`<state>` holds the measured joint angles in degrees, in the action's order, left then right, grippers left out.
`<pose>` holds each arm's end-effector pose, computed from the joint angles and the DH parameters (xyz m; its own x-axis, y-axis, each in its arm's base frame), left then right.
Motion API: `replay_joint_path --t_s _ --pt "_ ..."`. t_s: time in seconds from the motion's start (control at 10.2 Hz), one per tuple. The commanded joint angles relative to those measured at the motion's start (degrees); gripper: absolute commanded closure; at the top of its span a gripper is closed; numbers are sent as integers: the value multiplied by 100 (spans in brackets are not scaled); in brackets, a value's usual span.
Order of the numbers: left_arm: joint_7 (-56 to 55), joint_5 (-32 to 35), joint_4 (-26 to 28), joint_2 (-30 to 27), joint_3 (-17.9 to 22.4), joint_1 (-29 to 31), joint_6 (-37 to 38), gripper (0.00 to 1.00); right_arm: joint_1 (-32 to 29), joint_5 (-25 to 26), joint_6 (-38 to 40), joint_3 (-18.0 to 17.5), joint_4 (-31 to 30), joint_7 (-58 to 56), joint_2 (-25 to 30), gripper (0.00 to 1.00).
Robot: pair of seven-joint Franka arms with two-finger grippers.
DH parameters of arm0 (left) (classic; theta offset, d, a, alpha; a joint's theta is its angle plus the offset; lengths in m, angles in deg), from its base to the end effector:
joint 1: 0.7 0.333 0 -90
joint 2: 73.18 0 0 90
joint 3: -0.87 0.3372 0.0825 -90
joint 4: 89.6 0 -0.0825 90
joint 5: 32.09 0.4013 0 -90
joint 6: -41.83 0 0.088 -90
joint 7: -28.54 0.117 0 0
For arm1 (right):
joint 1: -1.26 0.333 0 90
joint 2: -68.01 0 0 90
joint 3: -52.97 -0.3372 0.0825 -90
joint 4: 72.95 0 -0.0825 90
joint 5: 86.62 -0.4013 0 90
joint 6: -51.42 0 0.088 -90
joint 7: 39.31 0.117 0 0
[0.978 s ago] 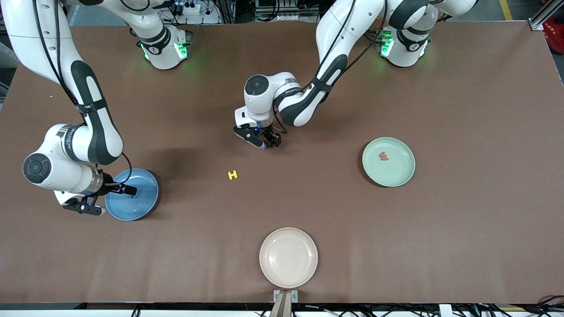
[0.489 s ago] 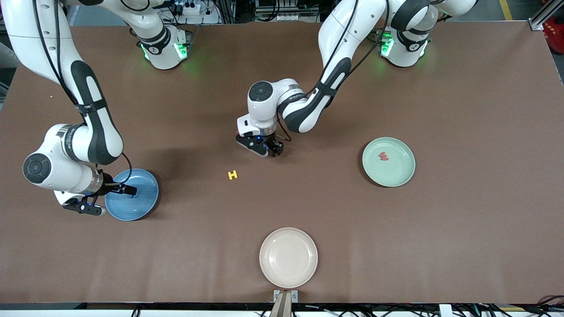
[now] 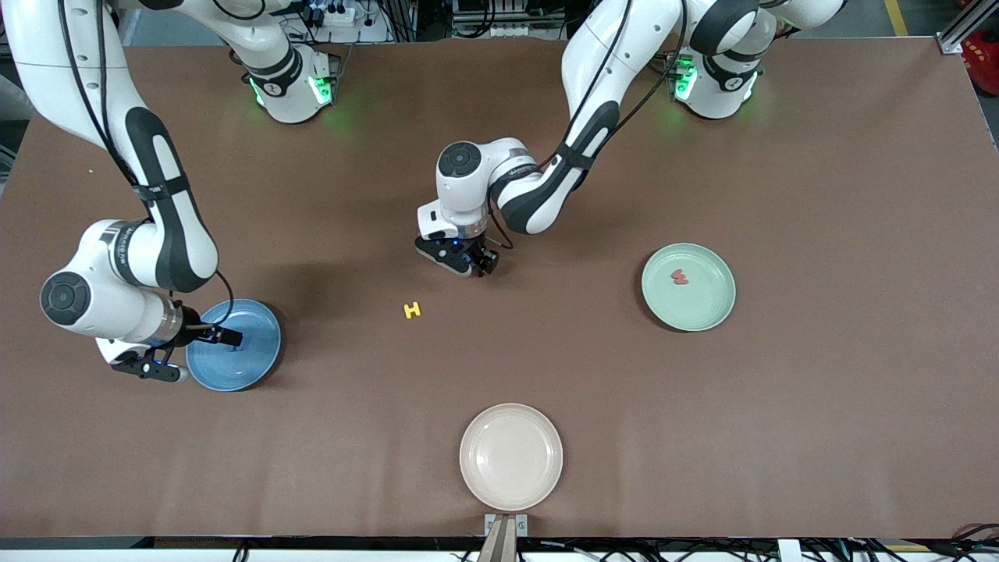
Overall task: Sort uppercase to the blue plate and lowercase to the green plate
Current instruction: 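Grasp the blue lowercase e with the left gripper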
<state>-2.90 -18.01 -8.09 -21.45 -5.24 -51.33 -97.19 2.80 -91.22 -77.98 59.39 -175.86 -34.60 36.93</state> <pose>0.4350 -0.6291 0.1575 0.8308 -0.5394 0.1371 -0.5409 -0.8406 -0.0287 0.6677 -0.0490 0.2381 0.9758 -0.2051 -0.0754 -0.2053 -0.9787 0.0060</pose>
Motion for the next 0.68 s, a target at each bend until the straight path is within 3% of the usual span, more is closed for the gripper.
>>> replay_joint_path --t_s 0.0,0.59 --pt "-99 42 -109 144 67 -105 -56 40 -57 74 37 -53 -2 -15 23 0" --pt "-99 34 -109 135 67 -122 23 60 -66 74 37 -53 -2 -15 23 0"
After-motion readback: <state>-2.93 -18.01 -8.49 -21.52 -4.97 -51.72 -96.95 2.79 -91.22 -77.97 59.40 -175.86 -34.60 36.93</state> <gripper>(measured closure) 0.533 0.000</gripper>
